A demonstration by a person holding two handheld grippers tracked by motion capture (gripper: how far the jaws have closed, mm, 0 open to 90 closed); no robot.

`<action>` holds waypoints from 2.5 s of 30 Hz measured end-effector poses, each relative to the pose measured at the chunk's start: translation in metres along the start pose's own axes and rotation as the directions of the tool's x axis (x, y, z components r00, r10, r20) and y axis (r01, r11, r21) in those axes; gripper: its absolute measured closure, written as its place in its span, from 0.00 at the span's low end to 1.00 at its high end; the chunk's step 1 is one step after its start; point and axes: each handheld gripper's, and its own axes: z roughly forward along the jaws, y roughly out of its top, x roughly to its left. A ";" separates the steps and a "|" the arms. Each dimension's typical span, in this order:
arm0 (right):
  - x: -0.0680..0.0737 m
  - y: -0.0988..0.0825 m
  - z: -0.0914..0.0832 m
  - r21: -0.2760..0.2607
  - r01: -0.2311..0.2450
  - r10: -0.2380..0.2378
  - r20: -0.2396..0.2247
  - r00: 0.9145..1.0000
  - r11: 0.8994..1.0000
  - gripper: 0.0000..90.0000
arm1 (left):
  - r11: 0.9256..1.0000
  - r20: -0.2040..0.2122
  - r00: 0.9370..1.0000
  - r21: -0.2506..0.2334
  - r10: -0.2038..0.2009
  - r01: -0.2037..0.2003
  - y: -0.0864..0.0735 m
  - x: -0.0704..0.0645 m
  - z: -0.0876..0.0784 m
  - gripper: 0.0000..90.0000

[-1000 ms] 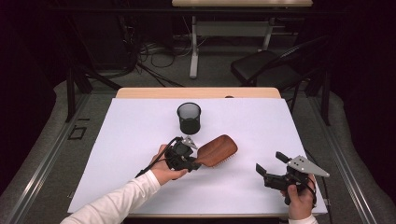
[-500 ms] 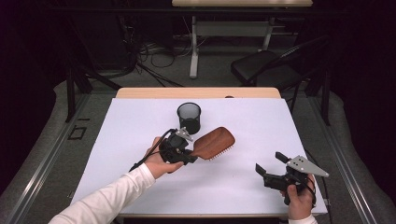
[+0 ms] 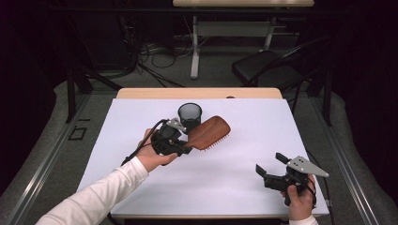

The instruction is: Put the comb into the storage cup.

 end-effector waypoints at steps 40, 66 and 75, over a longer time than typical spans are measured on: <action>0.010 0.025 0.004 0.065 0.042 -0.036 -0.079 0.996 0.997 0.08 | 0.996 -0.030 0.998 -0.071 -0.048 0.046 0.005 0.024 -0.025 0.80; 0.019 0.062 0.038 0.273 0.090 -0.041 -0.179 0.983 0.958 0.00 | 0.995 -0.032 0.998 -0.084 -0.059 0.056 0.002 0.026 -0.028 0.80; 0.020 0.072 0.049 0.348 0.091 -0.021 -0.200 0.980 0.933 0.00 | 0.994 -0.037 0.997 -0.090 -0.062 0.059 0.001 0.027 -0.029 0.80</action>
